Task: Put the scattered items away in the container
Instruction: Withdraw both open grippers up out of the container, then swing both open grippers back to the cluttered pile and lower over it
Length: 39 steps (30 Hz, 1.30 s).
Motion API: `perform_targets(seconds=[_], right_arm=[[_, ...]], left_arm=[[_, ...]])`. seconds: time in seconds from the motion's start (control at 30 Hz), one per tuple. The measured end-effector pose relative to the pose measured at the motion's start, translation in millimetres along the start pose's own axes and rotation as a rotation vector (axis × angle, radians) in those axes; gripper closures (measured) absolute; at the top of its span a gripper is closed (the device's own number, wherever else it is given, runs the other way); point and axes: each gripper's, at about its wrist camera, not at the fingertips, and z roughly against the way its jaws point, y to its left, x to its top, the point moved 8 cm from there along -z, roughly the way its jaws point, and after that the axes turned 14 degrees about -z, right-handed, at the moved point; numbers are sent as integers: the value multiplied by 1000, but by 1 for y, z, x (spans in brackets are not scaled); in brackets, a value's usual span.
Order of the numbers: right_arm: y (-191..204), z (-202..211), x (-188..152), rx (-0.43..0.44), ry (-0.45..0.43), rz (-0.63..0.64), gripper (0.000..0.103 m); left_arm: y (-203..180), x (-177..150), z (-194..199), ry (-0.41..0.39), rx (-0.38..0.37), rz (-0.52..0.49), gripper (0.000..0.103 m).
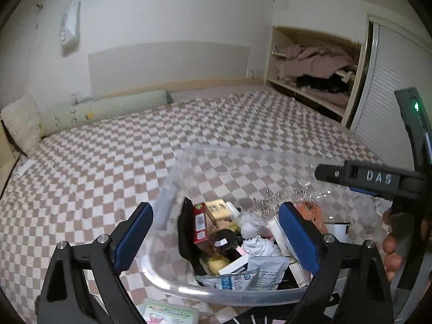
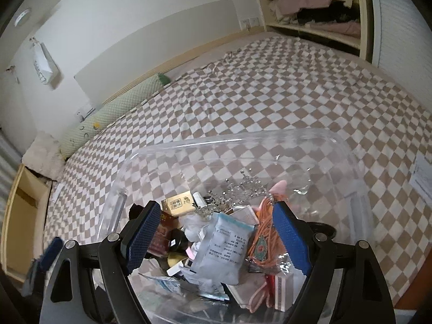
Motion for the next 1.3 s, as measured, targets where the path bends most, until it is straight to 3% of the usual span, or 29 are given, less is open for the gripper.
perform_targets(seconds=[0.13, 0.3, 0.47, 0.6, 0.7, 0.83, 0.93, 1.13, 1.3], right_arm=[[9, 20, -4, -7, -61, 73, 13], [22, 44, -10, -16, -137, 165, 5], [32, 86, -15, -27, -341, 265, 0], [33, 110, -24, -13, -416, 280, 0], [31, 121, -29, 28, -430, 256, 0], [36, 132, -42, 232, -377, 228, 0], [44, 138, -56, 313, -357, 280, 0], [64, 142, -96, 366, -323, 426, 0], [75, 148, -125, 366, -390, 532, 0]], left_arm=[[10, 3, 20, -35, 33, 22, 1], [19, 4, 45, -74, 64, 28, 0], [26, 1, 67, -105, 45, 51, 0], [39, -4, 85, -126, 79, 64, 0], [53, -8, 101, -150, 142, 56, 0], [71, -11, 138, -251, 244, 39, 0], [80, -17, 167, -309, 261, 25, 0], [94, -37, 209, -332, 263, 7, 0], [106, -63, 230, -305, 305, -13, 0]])
